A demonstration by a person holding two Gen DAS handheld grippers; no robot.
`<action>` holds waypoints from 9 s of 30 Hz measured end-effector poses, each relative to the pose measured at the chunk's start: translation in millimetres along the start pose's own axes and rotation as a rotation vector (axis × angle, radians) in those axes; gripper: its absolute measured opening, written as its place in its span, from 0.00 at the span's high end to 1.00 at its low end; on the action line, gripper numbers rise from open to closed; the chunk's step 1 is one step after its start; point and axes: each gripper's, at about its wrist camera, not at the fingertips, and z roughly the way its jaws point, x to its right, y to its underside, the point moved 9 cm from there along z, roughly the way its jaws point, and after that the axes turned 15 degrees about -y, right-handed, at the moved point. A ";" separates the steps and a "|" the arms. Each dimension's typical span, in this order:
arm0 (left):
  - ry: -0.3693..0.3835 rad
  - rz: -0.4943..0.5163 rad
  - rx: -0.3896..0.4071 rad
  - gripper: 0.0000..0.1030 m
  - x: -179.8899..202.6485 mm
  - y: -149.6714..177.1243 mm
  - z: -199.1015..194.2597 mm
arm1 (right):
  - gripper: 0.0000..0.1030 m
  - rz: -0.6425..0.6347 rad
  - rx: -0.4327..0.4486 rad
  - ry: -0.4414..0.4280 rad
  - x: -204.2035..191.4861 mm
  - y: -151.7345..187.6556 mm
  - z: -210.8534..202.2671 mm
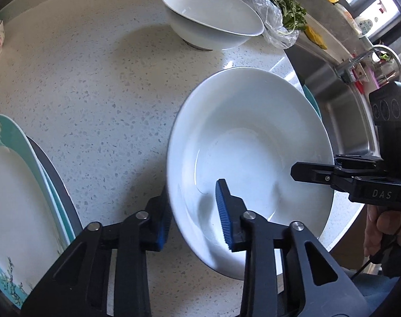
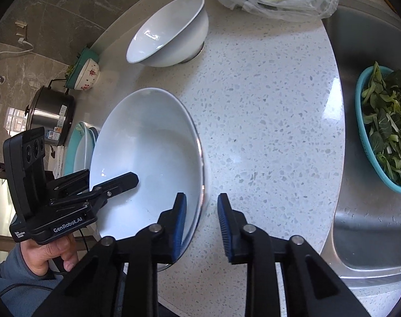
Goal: Organize plates and bowls
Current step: 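Lower the right gripper to the white deep plate and close on its rim, then carry the white deep plate beside the floral bowl, lower it, open gripper, then close the right gripper on the rim of the plain white bowl, then lower the white bowl into the white deep plate and open gripper, then close the right gripper on the rim of the red-flowered bowl, then lift the red-flowered bowl, lower it into the white bowl, open gripper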
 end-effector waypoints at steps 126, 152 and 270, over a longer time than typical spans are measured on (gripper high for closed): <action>-0.008 0.182 -0.009 0.90 -29.5 -203.4 8.2 | 0.84 0.236 0.192 -0.073 22.8 -171.7 10.0; -0.107 -0.020 -0.006 0.89 -260.7 -176.9 -50.5 | 0.84 -0.039 -0.063 -0.052 -154.4 -231.0 143.9; -0.038 -0.095 0.177 0.85 -333.0 -214.4 -91.3 | 0.82 -0.043 -0.058 -0.041 -213.4 -285.4 136.0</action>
